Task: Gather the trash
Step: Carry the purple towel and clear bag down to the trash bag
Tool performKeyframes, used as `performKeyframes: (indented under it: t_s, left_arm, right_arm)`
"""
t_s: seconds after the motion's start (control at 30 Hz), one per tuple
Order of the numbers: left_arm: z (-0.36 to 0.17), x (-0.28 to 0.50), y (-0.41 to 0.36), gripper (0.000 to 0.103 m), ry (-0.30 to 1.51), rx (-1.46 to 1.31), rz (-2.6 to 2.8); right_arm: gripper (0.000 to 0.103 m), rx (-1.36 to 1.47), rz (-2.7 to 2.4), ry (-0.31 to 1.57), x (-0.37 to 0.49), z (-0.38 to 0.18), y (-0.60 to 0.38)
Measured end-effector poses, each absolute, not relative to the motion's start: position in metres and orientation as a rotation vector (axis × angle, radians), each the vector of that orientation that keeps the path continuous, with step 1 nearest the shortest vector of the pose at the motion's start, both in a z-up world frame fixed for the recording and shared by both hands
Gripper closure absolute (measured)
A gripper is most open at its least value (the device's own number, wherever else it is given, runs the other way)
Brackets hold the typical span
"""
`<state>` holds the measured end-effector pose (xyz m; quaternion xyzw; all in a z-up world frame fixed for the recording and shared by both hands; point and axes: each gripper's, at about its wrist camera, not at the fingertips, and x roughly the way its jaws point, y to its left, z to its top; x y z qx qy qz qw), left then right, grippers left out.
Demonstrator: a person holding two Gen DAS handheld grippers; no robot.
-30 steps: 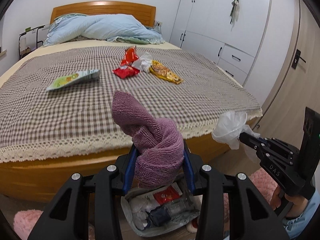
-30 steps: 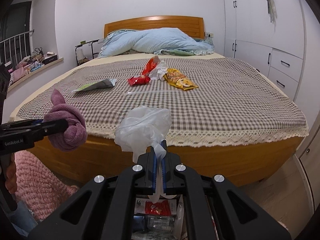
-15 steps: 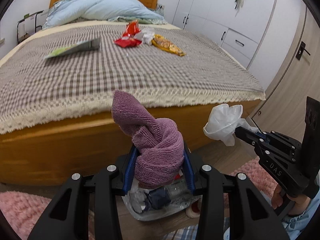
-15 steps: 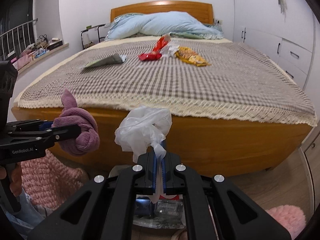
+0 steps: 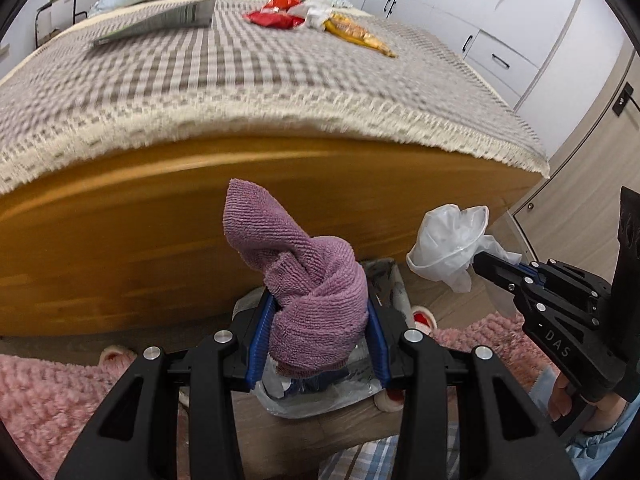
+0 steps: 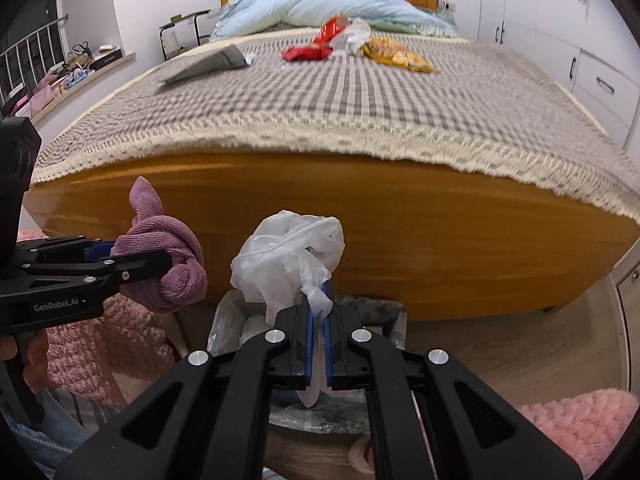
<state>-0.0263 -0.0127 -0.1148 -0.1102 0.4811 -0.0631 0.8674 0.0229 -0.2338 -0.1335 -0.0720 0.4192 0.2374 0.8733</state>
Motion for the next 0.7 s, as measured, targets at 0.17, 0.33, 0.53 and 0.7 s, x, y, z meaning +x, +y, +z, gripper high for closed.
performKeyframes:
  t_s: [0.17, 0.33, 0.53, 0.7]
  left_arm:
    - [-0.135, -0.021, -0.013, 0.064, 1.063, -0.236, -0.127]
    - [-0.157, -0.016, -0.013, 0.064, 1.124, -0.247, -0.121]
    - [-0.182, -0.011, -0.012, 0.064, 1.195, -0.282, -0.118]
    - [-0.202, -0.008, -0.012, 0.064, 1.248, -0.285, -0.111]
  right_arm:
    - [0.099, -0.161, 0.493, 0.928, 0.027, -0.15, -0.232]
    - [0.099, -0.17, 0.494, 0.986, 0.031, -0.167, -0.229]
    - [0.099, -0.186, 0.477, 1.056, 0.037, -0.191, -0.23]
    - [0.099, -0.184, 0.466, 1.117, 0.043, -0.209, -0.232]
